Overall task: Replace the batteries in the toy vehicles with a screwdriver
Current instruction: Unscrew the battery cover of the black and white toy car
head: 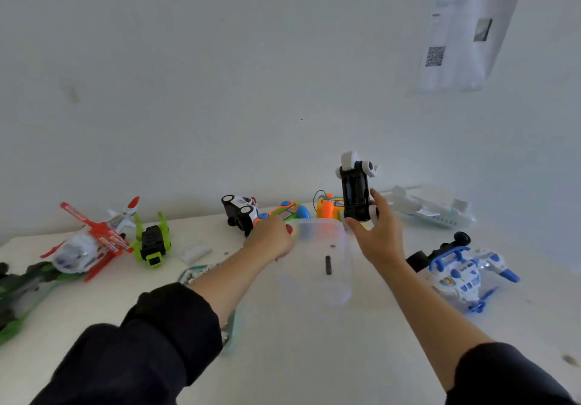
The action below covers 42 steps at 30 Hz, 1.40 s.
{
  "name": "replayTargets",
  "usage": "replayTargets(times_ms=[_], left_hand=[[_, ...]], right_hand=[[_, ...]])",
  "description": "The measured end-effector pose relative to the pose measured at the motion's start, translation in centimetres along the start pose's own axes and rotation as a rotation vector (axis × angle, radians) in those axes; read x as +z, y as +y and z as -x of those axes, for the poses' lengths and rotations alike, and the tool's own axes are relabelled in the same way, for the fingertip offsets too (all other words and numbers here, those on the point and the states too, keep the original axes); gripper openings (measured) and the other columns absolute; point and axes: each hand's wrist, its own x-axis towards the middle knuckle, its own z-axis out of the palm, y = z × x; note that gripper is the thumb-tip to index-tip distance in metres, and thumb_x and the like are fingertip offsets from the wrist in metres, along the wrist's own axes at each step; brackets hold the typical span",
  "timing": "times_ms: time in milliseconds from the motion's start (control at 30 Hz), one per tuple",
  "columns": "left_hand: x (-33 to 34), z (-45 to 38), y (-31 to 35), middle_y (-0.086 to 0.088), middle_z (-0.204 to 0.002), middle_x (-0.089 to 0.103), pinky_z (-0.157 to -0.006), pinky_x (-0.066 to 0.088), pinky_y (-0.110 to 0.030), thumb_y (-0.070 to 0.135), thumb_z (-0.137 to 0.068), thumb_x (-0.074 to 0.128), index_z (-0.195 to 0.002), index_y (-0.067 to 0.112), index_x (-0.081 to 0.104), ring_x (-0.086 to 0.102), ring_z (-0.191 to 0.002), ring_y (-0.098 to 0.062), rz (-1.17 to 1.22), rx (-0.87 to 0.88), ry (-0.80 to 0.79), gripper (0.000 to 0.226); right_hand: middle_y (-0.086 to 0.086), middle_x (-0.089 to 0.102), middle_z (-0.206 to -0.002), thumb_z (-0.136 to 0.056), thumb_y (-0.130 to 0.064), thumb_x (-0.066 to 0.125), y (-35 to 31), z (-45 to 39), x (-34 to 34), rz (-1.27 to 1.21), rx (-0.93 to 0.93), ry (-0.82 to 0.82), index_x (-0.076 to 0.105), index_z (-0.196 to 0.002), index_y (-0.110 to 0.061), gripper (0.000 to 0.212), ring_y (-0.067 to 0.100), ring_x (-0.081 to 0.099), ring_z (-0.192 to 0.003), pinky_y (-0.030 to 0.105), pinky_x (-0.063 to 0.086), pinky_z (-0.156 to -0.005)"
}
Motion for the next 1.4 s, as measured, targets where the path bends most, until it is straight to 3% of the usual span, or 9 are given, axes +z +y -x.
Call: replayTargets(times_ms=[133,300,433,567,733,833,1067,1267,1400], left_hand=[[-7.4,-0.1,-6.3,-0.024,-0.112,0.061,-0.060,0.046,-0.036,0.004,-0.087,0.043,-0.111,-0.005,0.056,0.062,-0.087,-0.032,-0.137,-0.136,0.054,0.029],[-12.3,1.3,-17.4,-0.021,-0.114,0.061,-0.083,0.048,-0.034,0.010,-0.091,0.044,-0.113,0.000,0.057,0.058,-0.109,-0.034,-0.215,-0.348,0.166,0.028],[-12.2,3.4,-24.0,-0.013,-0.103,0.064,-0.073,0.047,-0.031,0.006,-0.084,0.048,-0.096,0.008,0.054,0.060,-0.090,-0.028,-0.305,-0.492,0.062,0.013],[-9.7,4.0,-27.7,-0.015,-0.120,0.061,-0.079,0.048,-0.031,0.009,-0.086,0.049,-0.132,0.003,0.047,0.060,-0.105,-0.028,-0.382,-0.549,-0.023,0.046],[-7.3,6.1,-26.0,-0.014,-0.118,0.058,-0.085,0.049,-0.033,0.017,-0.092,0.049,-0.130,0.003,0.048,0.058,-0.108,-0.027,-0.289,-0.616,0.106,0.041],[-8.0,5.8,-23.5,-0.017,-0.129,0.042,-0.085,0.047,-0.037,0.016,-0.091,0.049,-0.133,0.006,0.042,0.053,-0.106,-0.031,-0.207,-0.441,0.294,0.043],[-8.1,7.4,-13.4,-0.004,-0.091,0.053,-0.063,0.042,-0.034,0.032,-0.097,0.047,-0.109,0.009,0.050,0.051,-0.081,-0.023,-0.048,0.269,0.739,0.026],[-4.8,7.3,-11.7,-0.009,-0.072,0.062,-0.054,0.055,-0.038,0.020,-0.096,0.051,-0.104,0.012,0.042,0.061,-0.053,-0.016,0.690,0.412,0.688,0.014],[-2.3,7.3,-11.7,-0.008,-0.071,0.062,-0.048,0.051,-0.029,0.014,-0.096,0.048,-0.101,0.013,0.038,0.058,-0.046,-0.014,0.862,0.367,0.689,0.011]], right_hand=[[-0.007,0.053,-0.104,-0.080,-0.006,0.072,-1.3,1.1,4.2,-0.104,-0.016,0.018,0.040,-0.140,-0.011,0.069,0.010,0.050,-0.100,0.009,0.032,-0.079],[-0.008,0.054,-0.111,-0.078,-0.005,0.074,-1.8,5.7,11.0,-0.184,-0.034,-0.113,0.040,-0.141,-0.012,0.072,0.008,0.050,-0.105,0.014,0.034,-0.090],[-0.009,0.056,-0.109,-0.077,-0.005,0.075,-2.0,9.2,14.0,-0.255,0.002,-0.169,0.043,-0.139,-0.015,0.070,0.005,0.050,-0.104,0.017,0.037,-0.092],[-0.007,0.056,-0.119,-0.078,-0.003,0.073,-1.5,11.2,15.2,-0.303,0.030,-0.181,0.043,-0.140,-0.017,0.070,0.003,0.049,-0.110,0.008,0.033,-0.090],[0.002,0.059,-0.108,-0.077,0.000,0.073,-1.0,12.4,15.4,-0.250,0.019,-0.179,0.043,-0.139,-0.014,0.070,0.008,0.052,-0.088,0.005,0.035,-0.074],[0.003,0.059,-0.108,-0.077,0.000,0.073,-0.6,12.0,15.3,-0.218,-0.022,-0.173,0.044,-0.138,-0.012,0.069,0.012,0.050,-0.090,0.004,0.035,-0.070],[-0.002,0.057,-0.102,-0.078,-0.001,0.073,-0.9,12.1,15.2,-0.204,-0.007,-0.166,0.043,-0.139,-0.014,0.069,0.000,0.050,-0.083,0.001,0.034,-0.071],[-0.008,0.051,-0.095,-0.078,-0.006,0.074,-1.0,12.0,15.3,-0.161,-0.012,-0.155,0.040,-0.140,-0.013,0.071,-0.008,0.044,-0.076,-0.006,0.031,-0.072],[-0.023,0.043,-0.083,-0.078,-0.006,0.075,-0.8,11.9,15.5,-0.130,-0.044,-0.156,0.040,-0.140,-0.011,0.071,-0.006,0.044,-0.075,-0.003,0.033,-0.072]])
